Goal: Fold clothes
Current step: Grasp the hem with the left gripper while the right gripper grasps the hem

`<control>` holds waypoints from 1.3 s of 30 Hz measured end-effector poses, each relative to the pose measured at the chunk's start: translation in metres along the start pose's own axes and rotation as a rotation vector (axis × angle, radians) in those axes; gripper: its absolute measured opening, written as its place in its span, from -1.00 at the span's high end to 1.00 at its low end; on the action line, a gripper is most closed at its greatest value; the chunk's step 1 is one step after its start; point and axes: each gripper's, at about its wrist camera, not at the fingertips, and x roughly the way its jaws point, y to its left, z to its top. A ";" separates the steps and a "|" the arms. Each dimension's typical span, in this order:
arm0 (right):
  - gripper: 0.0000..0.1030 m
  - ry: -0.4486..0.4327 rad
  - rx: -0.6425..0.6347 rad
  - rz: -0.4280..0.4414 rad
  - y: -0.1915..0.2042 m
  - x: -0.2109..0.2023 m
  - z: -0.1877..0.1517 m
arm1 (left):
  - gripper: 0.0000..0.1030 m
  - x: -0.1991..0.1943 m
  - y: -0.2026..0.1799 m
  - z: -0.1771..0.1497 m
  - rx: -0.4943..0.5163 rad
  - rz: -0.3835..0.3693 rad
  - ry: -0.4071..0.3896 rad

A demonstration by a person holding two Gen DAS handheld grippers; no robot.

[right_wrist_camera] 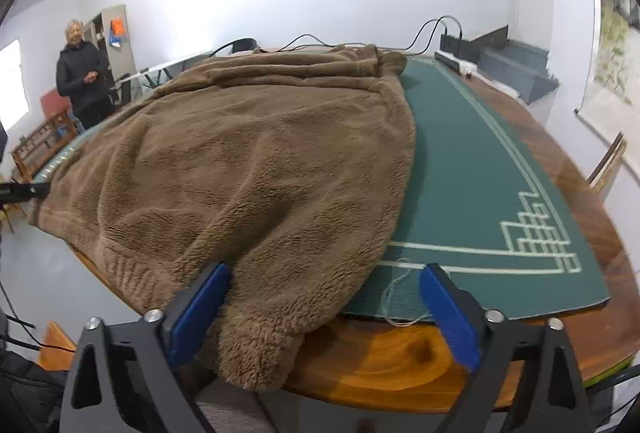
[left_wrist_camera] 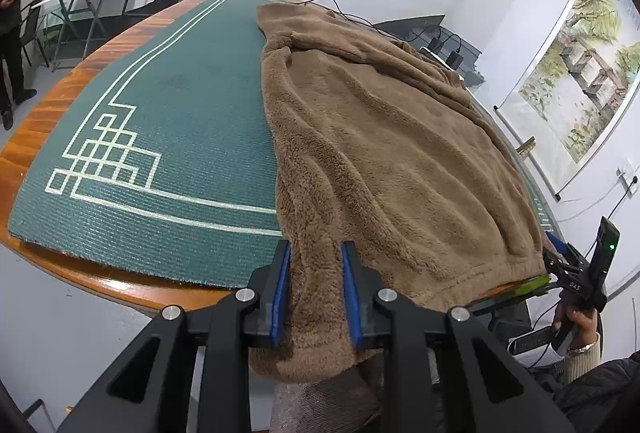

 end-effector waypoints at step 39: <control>0.75 -0.114 0.266 0.373 -0.036 -0.024 0.032 | 0.75 -0.033 0.006 0.034 -0.109 -0.271 -0.105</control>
